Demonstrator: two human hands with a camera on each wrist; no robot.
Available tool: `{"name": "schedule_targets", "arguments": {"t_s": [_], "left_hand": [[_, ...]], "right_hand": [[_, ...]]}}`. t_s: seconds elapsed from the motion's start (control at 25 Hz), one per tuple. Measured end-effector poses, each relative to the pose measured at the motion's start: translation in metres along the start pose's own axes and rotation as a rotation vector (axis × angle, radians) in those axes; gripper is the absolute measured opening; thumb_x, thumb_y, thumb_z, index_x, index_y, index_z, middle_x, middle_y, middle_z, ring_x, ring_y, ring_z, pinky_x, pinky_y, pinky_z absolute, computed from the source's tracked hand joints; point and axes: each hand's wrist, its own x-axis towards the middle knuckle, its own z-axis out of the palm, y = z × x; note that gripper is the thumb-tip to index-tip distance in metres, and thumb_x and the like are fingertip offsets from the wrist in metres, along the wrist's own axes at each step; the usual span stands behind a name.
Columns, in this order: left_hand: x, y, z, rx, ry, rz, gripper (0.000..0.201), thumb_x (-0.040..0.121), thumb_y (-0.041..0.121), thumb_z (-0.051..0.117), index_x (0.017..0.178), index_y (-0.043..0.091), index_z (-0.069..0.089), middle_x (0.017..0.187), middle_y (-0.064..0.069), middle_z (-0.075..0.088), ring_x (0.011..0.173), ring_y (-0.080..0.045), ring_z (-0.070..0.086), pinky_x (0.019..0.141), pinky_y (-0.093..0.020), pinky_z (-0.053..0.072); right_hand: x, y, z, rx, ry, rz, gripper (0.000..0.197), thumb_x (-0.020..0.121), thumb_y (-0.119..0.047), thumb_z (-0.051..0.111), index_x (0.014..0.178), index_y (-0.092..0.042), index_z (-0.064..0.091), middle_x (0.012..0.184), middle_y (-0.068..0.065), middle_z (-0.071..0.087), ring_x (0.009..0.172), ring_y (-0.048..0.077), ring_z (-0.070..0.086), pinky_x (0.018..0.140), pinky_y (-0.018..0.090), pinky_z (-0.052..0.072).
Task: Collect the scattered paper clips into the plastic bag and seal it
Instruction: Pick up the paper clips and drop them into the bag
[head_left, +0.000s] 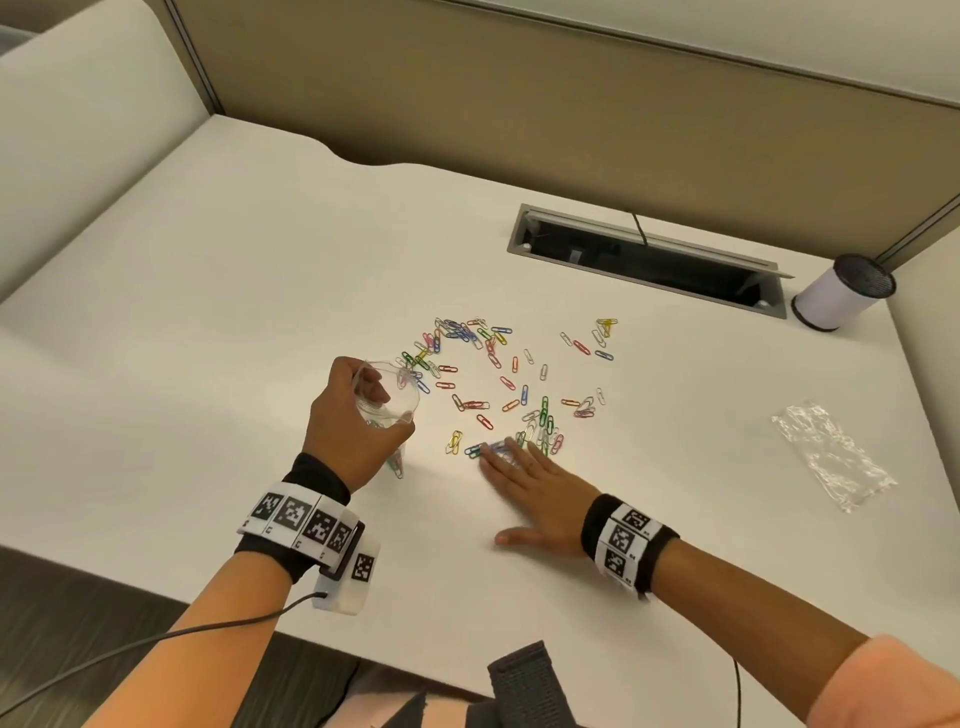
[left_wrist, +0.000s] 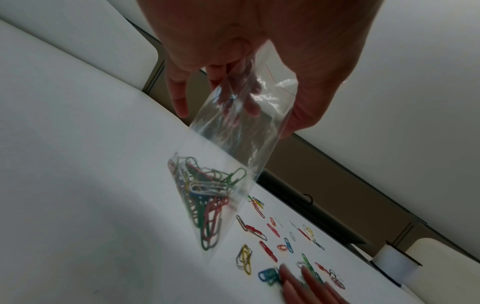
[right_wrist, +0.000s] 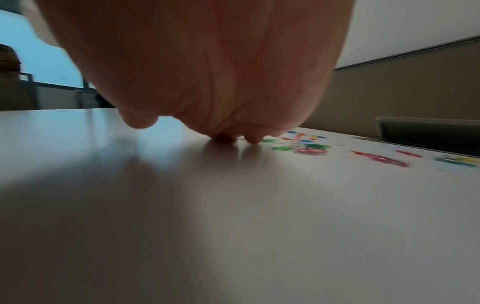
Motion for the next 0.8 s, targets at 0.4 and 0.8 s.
{"name": "schedule_targets", "arguments": {"t_s": [0.4,0.8], "left_hand": [[-0.002,0.003,0.006,0.000,0.007,-0.004,0.049,0.067,0.010,0.083,0.098,0.016,0.046,0.083,-0.001,0.063,0.082,-0.015,0.061,0.072,-0.018,0.045],[0.000,0.002,0.013,-0.005,-0.007,-0.020,0.049,0.067,0.009,0.083,0.099,0.016,0.046,0.083,0.000,0.062,0.080,-0.011,0.060,0.071,-0.015,0.044]], "right_hand": [[0.048,-0.019,-0.010,0.002,0.067,0.003,0.092,0.088,-0.073,0.024,0.153,-0.018,-0.010,0.162,-0.002,-0.013,0.148,0.025,-0.016,0.118,0.043,-0.015],[0.025,0.040,-0.033,0.314,0.236,0.368,0.100,0.087,-0.062,0.049,0.153,-0.015,-0.009,0.161,0.005,-0.017,0.149,0.024,-0.015,0.123,0.043,0.002]]}}
